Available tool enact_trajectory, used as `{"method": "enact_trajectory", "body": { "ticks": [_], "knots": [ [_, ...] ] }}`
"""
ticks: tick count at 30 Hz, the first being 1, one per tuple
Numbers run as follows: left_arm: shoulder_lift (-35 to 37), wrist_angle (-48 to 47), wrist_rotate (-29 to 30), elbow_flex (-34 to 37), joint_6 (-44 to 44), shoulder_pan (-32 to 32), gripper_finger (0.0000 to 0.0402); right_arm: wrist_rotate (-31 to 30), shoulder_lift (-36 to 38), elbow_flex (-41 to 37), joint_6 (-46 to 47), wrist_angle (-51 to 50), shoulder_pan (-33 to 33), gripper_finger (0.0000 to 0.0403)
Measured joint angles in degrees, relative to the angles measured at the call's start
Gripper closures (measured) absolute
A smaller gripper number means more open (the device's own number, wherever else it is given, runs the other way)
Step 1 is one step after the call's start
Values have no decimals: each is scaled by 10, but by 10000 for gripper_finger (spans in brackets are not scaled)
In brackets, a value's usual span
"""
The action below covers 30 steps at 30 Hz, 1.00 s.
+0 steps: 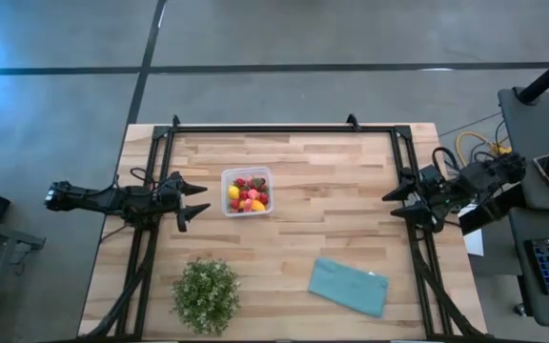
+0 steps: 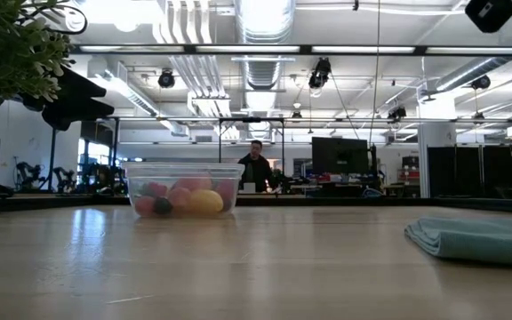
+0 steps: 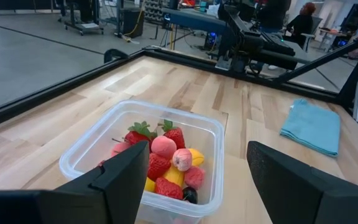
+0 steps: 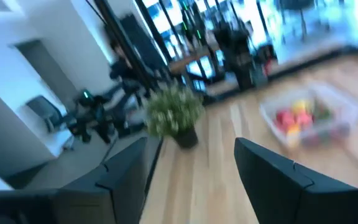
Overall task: Pick and placing Produce into tupperware
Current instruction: Return to Home Position
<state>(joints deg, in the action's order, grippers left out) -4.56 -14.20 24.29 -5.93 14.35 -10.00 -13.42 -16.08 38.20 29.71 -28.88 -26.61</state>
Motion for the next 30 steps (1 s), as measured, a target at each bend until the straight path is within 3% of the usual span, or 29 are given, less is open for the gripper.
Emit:
{"method": "enact_trajectory", "body": {
  "ticks": [4,11,19,30],
  "knots": [
    [-1,0,0,0,0,0,143,-8,25,-33,-78,80,0,174],
    [-1,0,0,0,0,0,143,-54,79,-79,-147,86,0,174],
    [-1,0,0,0,0,0,143,-56,116,-138,-125,82,0,174],
    [-2,0,0,0,0,0,143,-42,107,-195,-101,80,0,174]
  ]
}}
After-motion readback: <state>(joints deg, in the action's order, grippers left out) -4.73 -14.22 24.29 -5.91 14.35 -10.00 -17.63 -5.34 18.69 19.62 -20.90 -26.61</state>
